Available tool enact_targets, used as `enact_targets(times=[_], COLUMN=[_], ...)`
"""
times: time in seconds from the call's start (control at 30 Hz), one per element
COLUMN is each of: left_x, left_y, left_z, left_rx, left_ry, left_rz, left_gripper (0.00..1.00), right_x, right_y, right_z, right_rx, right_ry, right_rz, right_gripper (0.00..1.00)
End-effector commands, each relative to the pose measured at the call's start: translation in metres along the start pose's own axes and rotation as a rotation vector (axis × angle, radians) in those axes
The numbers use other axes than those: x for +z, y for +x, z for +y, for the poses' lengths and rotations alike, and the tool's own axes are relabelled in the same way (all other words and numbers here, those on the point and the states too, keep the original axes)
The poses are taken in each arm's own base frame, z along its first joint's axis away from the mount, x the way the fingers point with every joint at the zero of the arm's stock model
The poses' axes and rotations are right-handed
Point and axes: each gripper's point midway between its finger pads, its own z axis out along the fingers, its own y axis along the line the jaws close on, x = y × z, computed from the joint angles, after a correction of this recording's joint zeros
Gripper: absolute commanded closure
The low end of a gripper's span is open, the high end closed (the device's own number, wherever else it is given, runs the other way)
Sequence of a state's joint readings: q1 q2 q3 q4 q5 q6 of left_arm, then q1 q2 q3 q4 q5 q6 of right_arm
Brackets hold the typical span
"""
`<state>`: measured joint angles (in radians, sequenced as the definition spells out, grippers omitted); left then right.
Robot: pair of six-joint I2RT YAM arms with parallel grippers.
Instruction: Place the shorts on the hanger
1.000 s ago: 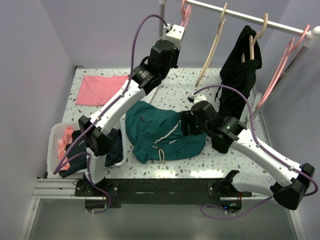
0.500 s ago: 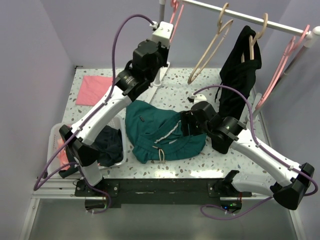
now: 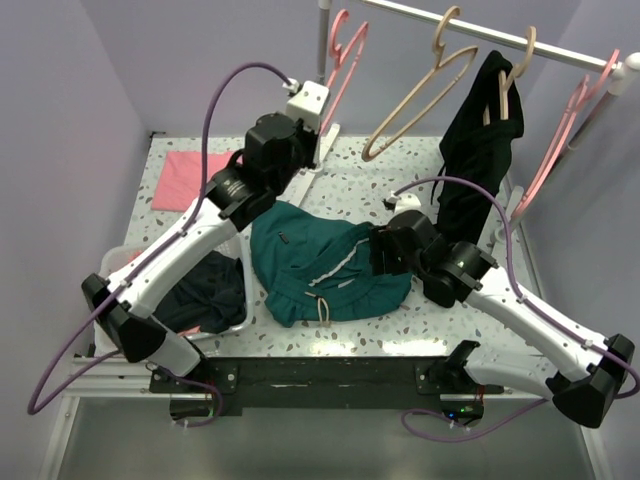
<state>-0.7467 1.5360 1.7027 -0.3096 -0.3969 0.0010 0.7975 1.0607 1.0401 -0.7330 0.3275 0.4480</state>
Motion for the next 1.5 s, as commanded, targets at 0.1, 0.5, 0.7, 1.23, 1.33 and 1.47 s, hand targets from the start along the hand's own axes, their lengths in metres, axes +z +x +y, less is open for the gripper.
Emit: enact_targets(times=[0.1,0.5,0.7,1.23,1.33,1.47], left_x=[-0.075,-0.209,-0.249,-0.268,-0.264,-0.257], left_y=[-0.008,0.103,0.128,0.184,0.185,0.188], left_z=[0.019,0.043,0.037,-0.014,-0.014,-0.015], left_rx=[-0.064,0.054,-0.018,-0.159,-0.154,-0.147], left_ry=[0.069,0.227,0.312,0.543,0.537,0.525], left_rz=[-0.051,0.201,0.262,0.491,0.494,0.504], left_gripper=[1.0,1.0,1.0,1.0,1.0,1.0], right_x=[0.004,0.037,0.065,0.111,0.106,0.1], right_y=[-0.006,0.006,0.002,0.01,0.011,0.005], right_z=[-0.008,-0.006,-0.007,-0.034,-0.039,-0.034], right_rx=[0.04,0.112,0.156,0.192,0.202,0.218], right_ry=[0.028,0.057,0.139,0.362,0.364,0.326], right_rz=[-0.091,-0.124,-0.138,-0.108,-0.119,-0.133], right_gripper=[0.4,0.44,0.4,0.6,0.79,0.66])
